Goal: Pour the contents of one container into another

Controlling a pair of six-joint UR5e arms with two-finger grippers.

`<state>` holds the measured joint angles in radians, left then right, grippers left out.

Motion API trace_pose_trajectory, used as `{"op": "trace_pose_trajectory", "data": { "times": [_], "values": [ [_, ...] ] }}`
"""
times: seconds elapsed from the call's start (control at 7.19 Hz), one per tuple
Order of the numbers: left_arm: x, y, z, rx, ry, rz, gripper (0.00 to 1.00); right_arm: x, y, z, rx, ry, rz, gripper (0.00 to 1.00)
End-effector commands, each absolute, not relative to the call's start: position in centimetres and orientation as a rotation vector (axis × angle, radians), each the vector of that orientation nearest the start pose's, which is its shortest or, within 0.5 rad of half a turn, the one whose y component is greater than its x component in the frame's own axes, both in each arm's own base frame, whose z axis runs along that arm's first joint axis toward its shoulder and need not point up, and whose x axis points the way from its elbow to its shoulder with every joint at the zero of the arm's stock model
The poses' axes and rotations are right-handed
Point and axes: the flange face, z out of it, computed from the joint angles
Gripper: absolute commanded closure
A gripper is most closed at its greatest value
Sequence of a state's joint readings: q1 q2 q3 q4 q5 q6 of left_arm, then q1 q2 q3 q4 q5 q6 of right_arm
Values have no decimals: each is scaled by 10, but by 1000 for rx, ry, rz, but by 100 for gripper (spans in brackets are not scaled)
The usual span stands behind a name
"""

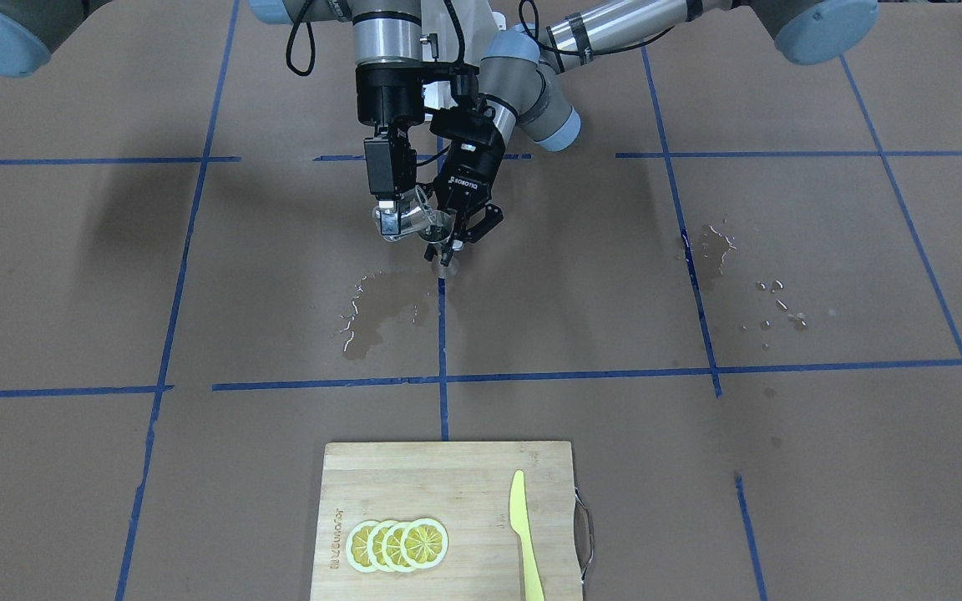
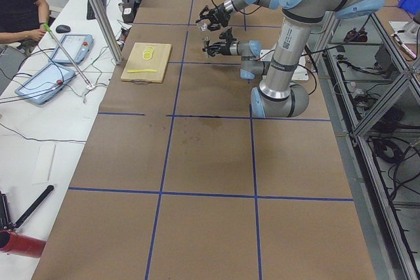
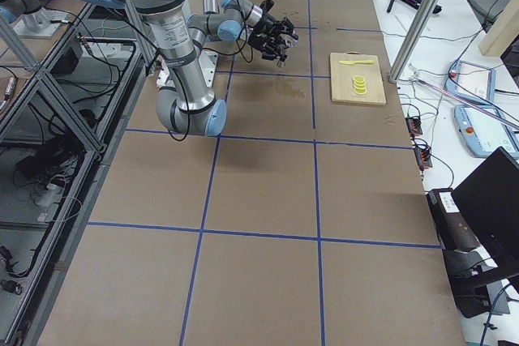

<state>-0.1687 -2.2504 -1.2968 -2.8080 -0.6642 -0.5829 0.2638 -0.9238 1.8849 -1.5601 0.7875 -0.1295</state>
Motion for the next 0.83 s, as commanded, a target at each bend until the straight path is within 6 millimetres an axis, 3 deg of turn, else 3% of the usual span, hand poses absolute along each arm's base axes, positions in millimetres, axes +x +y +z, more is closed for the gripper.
{"op": "trace_pose_trajectory", "data": {
  "times": [0.0,0.7],
  "values": [
    [637,-322,234,1363,869,-111,100,-523,-352,137,1202,103,-905,100],
    [636,-322,233,1364,869,-111,100,-522,-353,133,1213,157,-946,100]
  ]
}}
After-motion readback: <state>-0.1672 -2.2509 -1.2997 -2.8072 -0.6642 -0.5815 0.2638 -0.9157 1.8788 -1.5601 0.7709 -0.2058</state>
